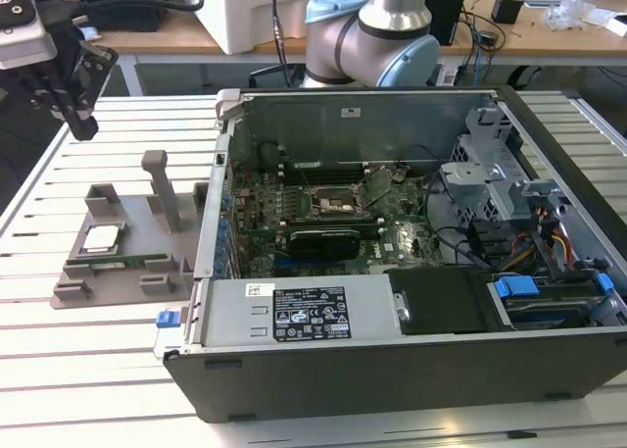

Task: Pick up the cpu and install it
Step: 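Reach for the cpu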

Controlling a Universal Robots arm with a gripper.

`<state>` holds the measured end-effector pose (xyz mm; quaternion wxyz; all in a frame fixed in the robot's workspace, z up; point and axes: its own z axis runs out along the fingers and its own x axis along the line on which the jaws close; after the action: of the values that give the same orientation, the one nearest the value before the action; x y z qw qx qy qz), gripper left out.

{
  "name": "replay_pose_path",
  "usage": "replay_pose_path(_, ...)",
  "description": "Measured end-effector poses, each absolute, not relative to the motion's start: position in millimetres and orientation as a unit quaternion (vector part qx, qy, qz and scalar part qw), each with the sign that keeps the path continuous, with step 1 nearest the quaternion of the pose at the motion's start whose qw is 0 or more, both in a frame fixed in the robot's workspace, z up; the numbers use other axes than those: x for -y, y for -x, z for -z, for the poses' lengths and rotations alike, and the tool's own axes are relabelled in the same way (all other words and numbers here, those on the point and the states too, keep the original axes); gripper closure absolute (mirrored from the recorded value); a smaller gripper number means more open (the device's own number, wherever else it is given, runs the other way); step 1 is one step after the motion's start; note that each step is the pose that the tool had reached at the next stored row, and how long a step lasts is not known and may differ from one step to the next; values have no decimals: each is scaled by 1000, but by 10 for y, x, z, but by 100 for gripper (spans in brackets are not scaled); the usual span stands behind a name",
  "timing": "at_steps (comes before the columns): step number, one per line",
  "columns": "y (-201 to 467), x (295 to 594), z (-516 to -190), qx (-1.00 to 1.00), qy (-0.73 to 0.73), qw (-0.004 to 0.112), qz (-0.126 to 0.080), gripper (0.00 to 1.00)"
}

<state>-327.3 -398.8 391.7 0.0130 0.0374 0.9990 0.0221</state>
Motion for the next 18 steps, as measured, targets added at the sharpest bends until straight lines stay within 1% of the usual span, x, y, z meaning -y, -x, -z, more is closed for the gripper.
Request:
replay_pose_path(11,3688,3986,-3909,-999,-37,13,-22,89)
replay_pose_path(18,3840,3981,-3904,-999,-37,13,-22,89)
